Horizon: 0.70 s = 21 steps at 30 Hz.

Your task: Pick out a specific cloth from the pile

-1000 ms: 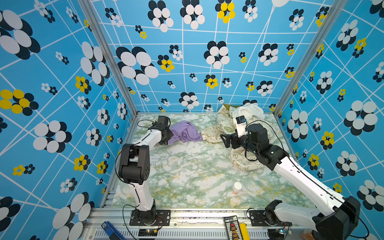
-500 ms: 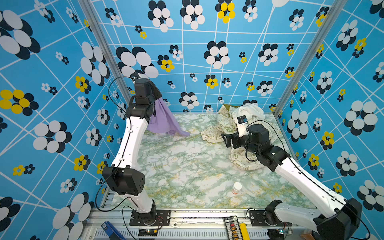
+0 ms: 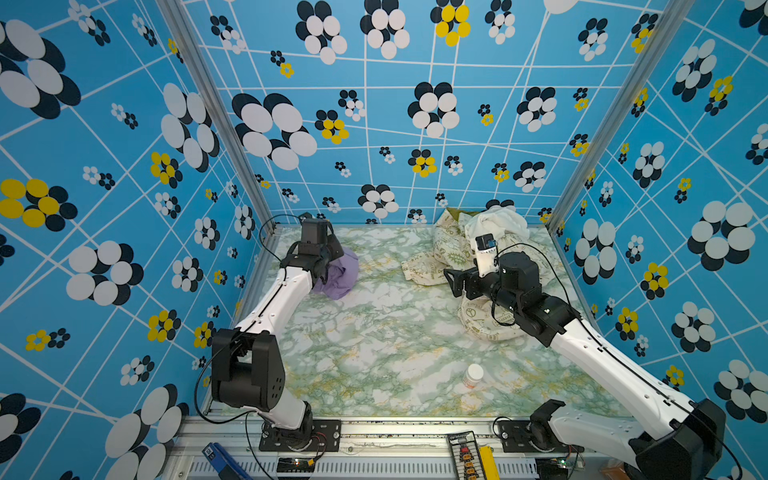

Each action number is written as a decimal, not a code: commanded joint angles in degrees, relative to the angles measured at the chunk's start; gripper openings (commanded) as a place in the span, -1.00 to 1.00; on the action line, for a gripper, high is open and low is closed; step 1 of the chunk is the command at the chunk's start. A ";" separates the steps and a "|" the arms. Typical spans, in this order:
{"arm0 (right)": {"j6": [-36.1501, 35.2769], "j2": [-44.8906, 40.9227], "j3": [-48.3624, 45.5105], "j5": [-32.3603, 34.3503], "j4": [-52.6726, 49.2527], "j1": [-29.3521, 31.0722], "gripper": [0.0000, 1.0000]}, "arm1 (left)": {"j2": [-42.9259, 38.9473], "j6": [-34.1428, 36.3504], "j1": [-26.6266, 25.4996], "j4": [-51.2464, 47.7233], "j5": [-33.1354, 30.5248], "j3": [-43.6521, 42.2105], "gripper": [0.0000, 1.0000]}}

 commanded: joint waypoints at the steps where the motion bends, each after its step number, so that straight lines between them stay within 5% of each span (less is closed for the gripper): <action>1: 0.84 -0.58 -0.53 -0.79 1.15 -0.30 0.98 | -2.47 -5.80 -1.17 1.30 -0.76 -5.37 -1.00; 6: 0.80 -0.52 -0.55 -0.96 0.92 -0.28 0.99 | -1.27 -14.70 -1.86 -0.44 -0.34 -13.49 -0.98; 10: 0.47 -0.50 -0.74 -1.14 0.51 -0.30 0.99 | -1.19 -20.67 -2.95 0.10 -0.16 -18.88 -0.79; 15: -0.64 -0.70 -0.41 -1.40 -0.34 -0.30 0.99 | -2.42 -22.93 -3.28 0.08 0.15 -22.02 0.00; 21: -1.99 -1.12 -0.65 -1.54 -1.10 -0.28 0.99 | -12.30 -23.10 -3.35 -1.76 -4.48 -20.52 0.69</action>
